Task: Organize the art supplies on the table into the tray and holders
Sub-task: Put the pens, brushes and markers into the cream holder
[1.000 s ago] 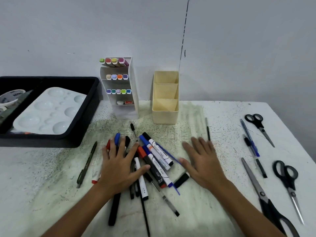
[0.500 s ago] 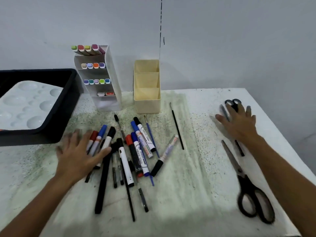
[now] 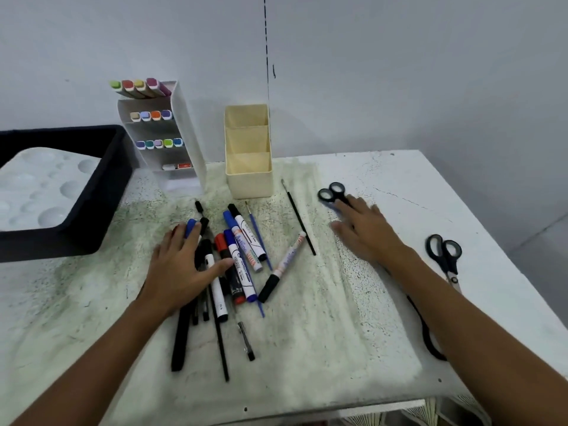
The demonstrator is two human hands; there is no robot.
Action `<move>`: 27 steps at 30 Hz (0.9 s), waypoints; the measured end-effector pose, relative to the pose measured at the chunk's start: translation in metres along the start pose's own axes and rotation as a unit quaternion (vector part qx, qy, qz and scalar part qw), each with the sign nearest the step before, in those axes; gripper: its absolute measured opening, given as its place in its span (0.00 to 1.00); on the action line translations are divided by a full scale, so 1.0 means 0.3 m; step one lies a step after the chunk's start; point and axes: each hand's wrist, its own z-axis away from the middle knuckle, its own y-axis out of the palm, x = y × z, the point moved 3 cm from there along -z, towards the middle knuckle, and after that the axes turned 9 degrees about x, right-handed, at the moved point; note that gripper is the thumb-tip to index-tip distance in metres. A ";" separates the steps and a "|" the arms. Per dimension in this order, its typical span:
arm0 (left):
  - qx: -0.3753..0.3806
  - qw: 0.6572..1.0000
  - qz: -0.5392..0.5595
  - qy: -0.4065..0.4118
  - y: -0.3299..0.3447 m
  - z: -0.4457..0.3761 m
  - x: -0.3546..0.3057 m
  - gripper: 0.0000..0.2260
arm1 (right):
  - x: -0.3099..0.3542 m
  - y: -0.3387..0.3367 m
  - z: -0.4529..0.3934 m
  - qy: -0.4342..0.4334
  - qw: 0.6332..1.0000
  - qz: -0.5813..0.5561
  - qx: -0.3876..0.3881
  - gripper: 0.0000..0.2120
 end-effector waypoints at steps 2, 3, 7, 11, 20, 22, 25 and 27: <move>-0.001 0.999 0.035 0.013 -0.008 0.007 0.014 0.51 | -0.002 -0.011 0.026 0.035 0.999 -0.011 -0.016 0.33; -0.007 0.999 0.047 0.020 -0.015 0.014 0.034 0.50 | -0.011 -0.027 0.054 0.061 0.998 0.007 -0.028 0.34; -0.016 0.999 0.022 0.018 -0.025 0.063 0.130 0.48 | -0.105 -0.066 0.222 0.220 0.971 0.089 -0.002 0.47; 0.001 1.000 0.011 0.003 -0.004 0.104 0.122 0.51 | -0.150 -0.017 0.328 0.280 0.957 0.072 0.019 0.47; 0.001 0.998 0.056 0.003 0.042 0.073 -0.001 0.53 | 0.017 0.057 0.210 0.086 0.994 0.036 -0.051 0.45; 0.006 0.998 0.063 0.008 0.048 0.070 -0.033 0.52 | 0.077 0.076 0.168 0.045 0.998 0.022 -0.046 0.43; 0.016 0.998 0.063 0.019 0.052 0.066 -0.069 0.50 | 0.174 0.096 0.116 -0.031 0.998 0.006 -0.049 0.37; 0.018 0.998 0.058 0.025 0.051 0.063 -0.077 0.50 | 0.232 0.098 0.094 -0.081 0.996 -0.009 -0.046 0.31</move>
